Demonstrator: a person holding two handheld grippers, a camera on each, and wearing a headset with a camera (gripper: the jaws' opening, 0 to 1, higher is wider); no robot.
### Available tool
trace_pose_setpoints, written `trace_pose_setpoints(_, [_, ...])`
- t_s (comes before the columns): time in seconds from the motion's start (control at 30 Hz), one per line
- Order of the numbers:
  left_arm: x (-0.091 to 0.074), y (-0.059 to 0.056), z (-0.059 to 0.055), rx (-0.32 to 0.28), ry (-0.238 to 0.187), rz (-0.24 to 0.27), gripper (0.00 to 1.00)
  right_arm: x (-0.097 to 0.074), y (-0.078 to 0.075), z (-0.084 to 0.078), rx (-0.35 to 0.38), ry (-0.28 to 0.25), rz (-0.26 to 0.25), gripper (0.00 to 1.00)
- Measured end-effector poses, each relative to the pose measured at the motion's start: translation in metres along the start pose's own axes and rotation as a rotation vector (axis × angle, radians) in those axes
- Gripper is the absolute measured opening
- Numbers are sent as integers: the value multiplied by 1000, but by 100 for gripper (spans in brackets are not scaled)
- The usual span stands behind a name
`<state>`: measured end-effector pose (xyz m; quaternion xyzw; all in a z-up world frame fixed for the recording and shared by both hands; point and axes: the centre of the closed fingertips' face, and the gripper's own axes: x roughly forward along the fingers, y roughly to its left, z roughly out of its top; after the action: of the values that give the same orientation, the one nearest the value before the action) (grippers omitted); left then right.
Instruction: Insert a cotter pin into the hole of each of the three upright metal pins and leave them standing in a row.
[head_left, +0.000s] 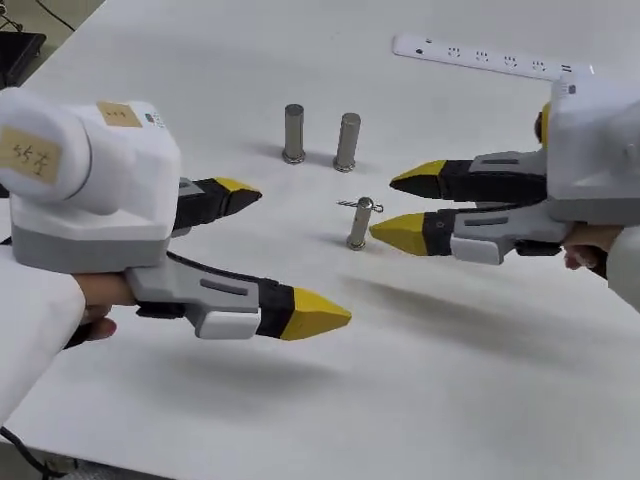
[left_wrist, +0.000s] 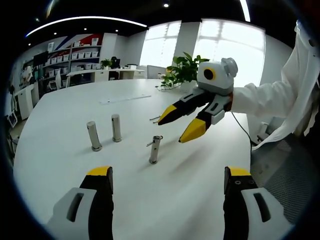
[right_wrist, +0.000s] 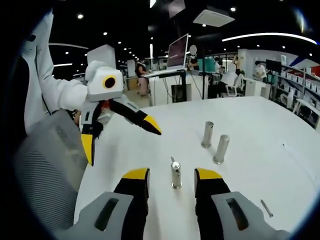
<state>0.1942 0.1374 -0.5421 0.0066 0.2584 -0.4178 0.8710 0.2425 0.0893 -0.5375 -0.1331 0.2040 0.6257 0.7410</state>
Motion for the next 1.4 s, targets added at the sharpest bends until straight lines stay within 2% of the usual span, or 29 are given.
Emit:
trace_pose_setpoints(0.13, [0,0,4,2,-10,-2,91,-12,4,1,24,-10,-20,41])
trace_pose_setpoints(0.23, [1,0,6,3,-14,-3,92,-19,3,-2,31,-15,-36,43])
trace_pose_setpoints(0.4, [1,0,10,1,-19,-3,92,-33,5,-7,88,-26,-75,52])
trace_pose_setpoints(0.6, [1,0,16,3,-34,-3,92,-54,5,-11,135,-32,-134,60])
trace_pose_setpoints(0.87, [-3,2,23,3,-53,6,93,-81,2,-25,175,-21,-212,73])
trace_pose_setpoints(1.07, [-5,5,23,-1,-56,13,93,-89,4,-35,207,-3,-235,85])
trace_pose_setpoints(1.13, [-5,6,23,0,-52,11,93,-90,7,-38,238,11,-234,88])
trace_pose_setpoints(1.33, [-5,13,23,0,-45,14,94,-91,11,-42,305,5,-249,96])
trace_pose_setpoints(1.37, [-5,15,23,0,-45,15,94,-91,10,-44,312,10,-258,97])
trace_pose_setpoints(1.4, [-5,17,23,-1,-44,15,95,-94,7,-52,338,45,-300,98])
